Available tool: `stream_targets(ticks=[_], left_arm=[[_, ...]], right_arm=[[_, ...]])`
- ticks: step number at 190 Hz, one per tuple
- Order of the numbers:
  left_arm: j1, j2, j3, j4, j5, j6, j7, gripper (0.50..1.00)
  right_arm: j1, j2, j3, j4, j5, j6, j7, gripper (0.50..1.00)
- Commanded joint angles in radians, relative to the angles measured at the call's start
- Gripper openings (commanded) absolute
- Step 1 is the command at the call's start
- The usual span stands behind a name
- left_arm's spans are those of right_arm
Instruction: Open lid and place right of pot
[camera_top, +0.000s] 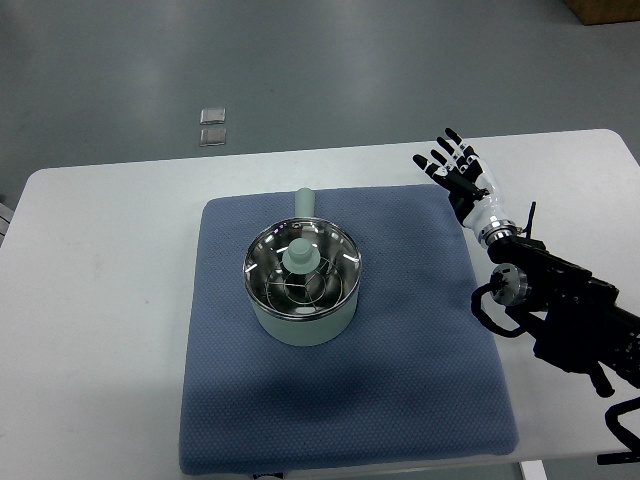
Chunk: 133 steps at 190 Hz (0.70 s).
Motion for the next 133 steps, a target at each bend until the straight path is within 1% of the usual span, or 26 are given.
stream_targets(ticks=[1, 34, 96, 114, 133], left_arm=[[-0.001, 0.0, 0.001, 0.0, 0.0, 0.0, 0.001, 1.0], [-0.001, 0.0, 0.001, 0.0, 0.0, 0.0, -0.001, 1.0], [-0.001, 0.0, 0.001, 0.0, 0.0, 0.0, -0.001, 1.0], [-0.001, 0.0, 0.003, 0.0, 0.0, 0.0, -0.001, 1.0], [-0.001, 0.0, 0.003, 0.0, 0.0, 0.0, -0.001, 1.0]], right_arm=[[0.0, 0.003, -0.001, -0.003, 0.0, -0.002, 0.0, 0.93], [0.006, 0.005, -0.002, -0.02, -0.003, 0.0, 0.0, 0.93], [0.029, -0.009, -0.004, -0.008, -0.008, 0.001, 0.0, 0.93], [0.06, -0.011, -0.018, -0.006, -0.071, 0.004, -0.002, 0.93], [0.083, -0.015, -0.019, 0.001, -0.222, 0.012, 0.0, 0.93]])
